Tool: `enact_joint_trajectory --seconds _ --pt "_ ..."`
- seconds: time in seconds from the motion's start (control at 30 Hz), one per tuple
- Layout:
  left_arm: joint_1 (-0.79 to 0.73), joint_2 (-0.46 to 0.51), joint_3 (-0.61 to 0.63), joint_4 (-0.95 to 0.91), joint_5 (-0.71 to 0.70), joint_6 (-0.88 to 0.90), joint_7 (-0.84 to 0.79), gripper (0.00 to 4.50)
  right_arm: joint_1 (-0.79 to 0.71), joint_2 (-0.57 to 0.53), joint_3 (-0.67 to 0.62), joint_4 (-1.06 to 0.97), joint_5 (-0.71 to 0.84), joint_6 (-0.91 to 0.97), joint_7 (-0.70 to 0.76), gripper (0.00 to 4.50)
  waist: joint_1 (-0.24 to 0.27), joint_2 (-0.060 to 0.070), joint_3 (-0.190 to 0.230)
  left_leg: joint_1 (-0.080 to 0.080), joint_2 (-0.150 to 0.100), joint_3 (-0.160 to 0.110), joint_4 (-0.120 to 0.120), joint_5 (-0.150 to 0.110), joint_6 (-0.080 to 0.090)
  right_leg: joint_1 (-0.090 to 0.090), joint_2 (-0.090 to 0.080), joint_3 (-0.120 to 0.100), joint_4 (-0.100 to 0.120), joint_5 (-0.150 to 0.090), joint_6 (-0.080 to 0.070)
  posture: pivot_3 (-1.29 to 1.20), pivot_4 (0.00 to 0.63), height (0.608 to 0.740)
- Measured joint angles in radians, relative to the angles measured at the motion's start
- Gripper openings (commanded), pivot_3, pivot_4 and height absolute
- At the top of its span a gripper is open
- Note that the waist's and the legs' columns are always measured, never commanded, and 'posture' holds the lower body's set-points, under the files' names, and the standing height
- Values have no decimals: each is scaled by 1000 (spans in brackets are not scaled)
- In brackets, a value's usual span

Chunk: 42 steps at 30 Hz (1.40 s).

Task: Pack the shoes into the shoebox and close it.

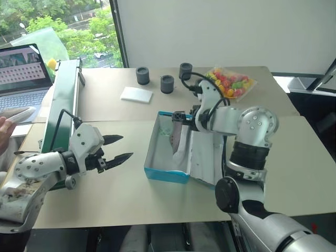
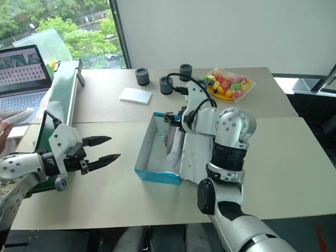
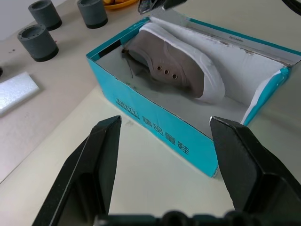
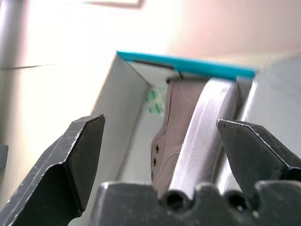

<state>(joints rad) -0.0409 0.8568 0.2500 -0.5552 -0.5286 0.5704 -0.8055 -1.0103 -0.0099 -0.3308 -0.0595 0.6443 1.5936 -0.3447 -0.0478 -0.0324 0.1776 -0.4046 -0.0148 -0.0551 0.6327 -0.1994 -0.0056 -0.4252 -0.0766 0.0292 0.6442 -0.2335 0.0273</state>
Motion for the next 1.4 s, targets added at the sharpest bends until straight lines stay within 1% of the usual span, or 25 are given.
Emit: enact_joint_trajectory --seconds 0.1,0.2,0.3,0.33,0.37,0.4,0.43,0.5,0.57,0.7,0.8,0.9,0.93,0.97,1.1,1.4 --pt "7 -18 13 -3 0 2 36 3178 -2 -37 54 1 -22 -34 67 4480 2 0 0 0 0 0 0 0 0 0 0 0 0 0 0 0 150 740" --pt "8 -44 36 -7 11 15 98 3178 -12 -75 134 3 -37 -114 177 4480 -1 0 0 0 0 0 0 0 0 0 0 0 0 0 0 0 150 740" --pt "-12 -100 88 -5 33 41 217 3178 -17 -171 290 -11 -63 -294 382 4480 -1 0 0 0 0 0 0 0 0 0 0 0 0 0 0 0 150 740" --pt "-32 -124 101 3 57 55 282 3178 -11 -214 360 -35 -83 -400 492 4480 0 0 0 0 0 0 0 0 0 0 0 0 0 0 0 0 150 740" --pt "-42 -141 114 5 69 63 321 3178 -5 -234 394 -56 -88 -451 553 4480 1 0 0 0 0 0 0 0 0 0 0 0 0 0 1 0 150 740" --pt "-62 -179 134 7 101 90 404 3178 22 -301 479 -112 -111 -564 688 4480 2 0 0 0 0 0 0 -1 1 1 0 0 -1 0 1 0 150 740" --pt "-67 -206 156 10 129 111 472 3178 52 -342 541 -153 -123 -648 796 4480 3 -2 -1 0 0 0 1 -2 2 1 0 0 -1 -1 2 0 150 740" --pt "-67 -266 186 9 172 145 578 3178 129 -356 593 -177 -128 -759 930 4480 2 -3 -2 1 0 0 2 -2 2 2 -1 0 -1 0 2 0 150 740" --pt "-62 -301 194 5 191 178 642 3178 191 -357 633 -154 -148 -828 1003 4480 4 -4 -1 -1 -1 -1 4 -2 2 1 -1 1 1 1 2 0 150 740" --pt "14 -376 262 -45 209 235 721 3178 256 -355 691 -115 -223 -971 1091 4480 3 -4 -1 3 0 -1 5 -3 2 2 0 4 2 1 2 0 150 740" --pt "77 -383 300 -43 214 253 727 3178 278 -317 707 -76 -241 -1006 1118 4480 4 -4 -1 3 1 0 5 -3 2 1 0 4 3 1 1 0 150 740" --pt "102 -390 327 -41 214 257 726 3892 276 -274 709 -46 -267 -1040 1123 4500 6 -5 -1 4 0 0 5 -3 1 2 0 4 2 2 1 0 150 740" --pt "111 -398 336 -41 213 257 726 4267 276 -261 709 -36 -272 -1046 1122 4500 7 -5 -1 4 0 -1 5 -3 1 3 -1 4 2 2 1 0 150 740" --pt "120 -407 342 -41 213 255 726 4450 276 -253 709 -30 -275 -1047 1122 4500 8 -5 -1 4 0 -1 5 -3 1 2 -1 4 2 2 1 0 150 740" --pt "134 -447 367 -34 208 233 727 4450 277 -222 708 -23 -282 -1052 1125 4500 11 -5 -2 4 0 -1 5 -3 1 2 -1 4 2 2 1 0 150 740" --pt "129 -455 372 19 209 166 714 4450 285 -171 694 0 -307 -1066 1099 4500 10 -5 -2 4 0 -1 5 -3 0 2 0 5 2 2 1 0 150 740"
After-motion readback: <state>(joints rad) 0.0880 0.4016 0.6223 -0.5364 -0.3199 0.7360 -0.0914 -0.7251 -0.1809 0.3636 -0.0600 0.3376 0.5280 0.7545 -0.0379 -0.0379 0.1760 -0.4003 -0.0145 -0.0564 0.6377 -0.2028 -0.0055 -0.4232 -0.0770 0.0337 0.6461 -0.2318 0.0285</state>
